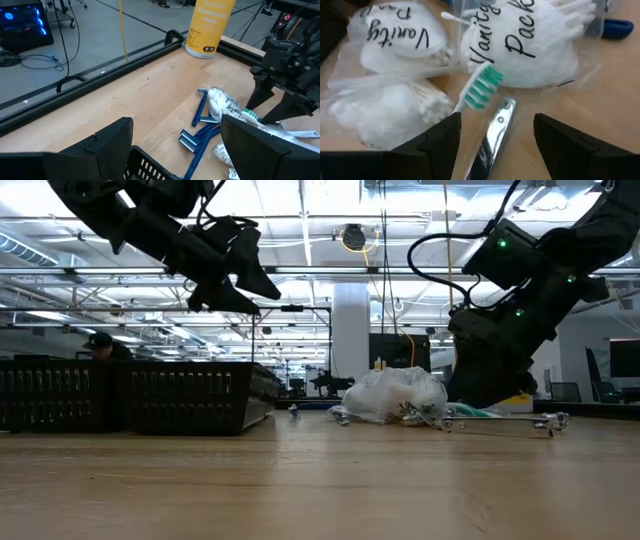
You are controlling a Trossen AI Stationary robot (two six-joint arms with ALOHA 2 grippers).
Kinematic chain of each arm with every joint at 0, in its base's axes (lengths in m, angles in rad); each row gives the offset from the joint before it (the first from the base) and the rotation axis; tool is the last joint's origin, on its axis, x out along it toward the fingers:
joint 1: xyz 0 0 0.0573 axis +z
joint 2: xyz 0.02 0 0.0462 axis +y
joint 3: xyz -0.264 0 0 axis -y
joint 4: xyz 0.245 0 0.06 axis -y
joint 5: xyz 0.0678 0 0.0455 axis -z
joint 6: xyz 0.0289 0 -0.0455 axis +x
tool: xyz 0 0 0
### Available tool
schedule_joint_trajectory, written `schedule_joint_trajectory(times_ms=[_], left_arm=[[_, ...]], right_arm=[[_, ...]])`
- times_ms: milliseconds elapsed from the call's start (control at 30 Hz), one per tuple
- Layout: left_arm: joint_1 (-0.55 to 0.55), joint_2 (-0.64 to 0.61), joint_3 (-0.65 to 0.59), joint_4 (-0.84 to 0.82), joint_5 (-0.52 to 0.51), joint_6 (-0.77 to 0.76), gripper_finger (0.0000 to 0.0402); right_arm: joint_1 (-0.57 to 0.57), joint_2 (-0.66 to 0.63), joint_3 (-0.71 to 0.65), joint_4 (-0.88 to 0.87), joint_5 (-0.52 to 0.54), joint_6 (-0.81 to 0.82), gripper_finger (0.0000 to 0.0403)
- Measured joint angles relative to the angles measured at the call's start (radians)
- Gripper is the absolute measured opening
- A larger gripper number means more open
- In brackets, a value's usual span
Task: Pick & Place Travel size toiletries
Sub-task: Put the green toothbrush into the top left black bin
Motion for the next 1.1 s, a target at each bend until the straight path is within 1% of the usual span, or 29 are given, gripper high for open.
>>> schedule_joint_trajectory(times_ms=[100, 400, 733, 967, 1100], left_arm=[[0.000, 0.000, 0.000, 0.000, 0.000, 0.000, 0.0296], [0.000, 0.000, 0.000, 0.000, 0.000, 0.001, 0.0296], [0.000, 0.000, 0.000, -0.001, 0.000, 0.003, 0.0296], [0.000, 0.000, 0.000, -0.001, 0.000, 0.002, 0.0296], [0.000, 0.000, 0.000, -0.001, 0.001, 0.002, 0.0296]], right_arm=[[0.000, 0.000, 0.000, 0.029, -0.018, -0.007, 0.0238], [-0.001, 0.000, 0.000, 0.087, -0.020, -0.027, 0.0238], [-0.001, 0.000, 0.000, 0.075, -0.015, -0.037, 0.0236], [-0.001, 0.016, 0.000, 0.083, -0.017, -0.042, 0.0211], [0.000, 0.054, 0.000, 0.095, -0.017, -0.042, 0.0193]])
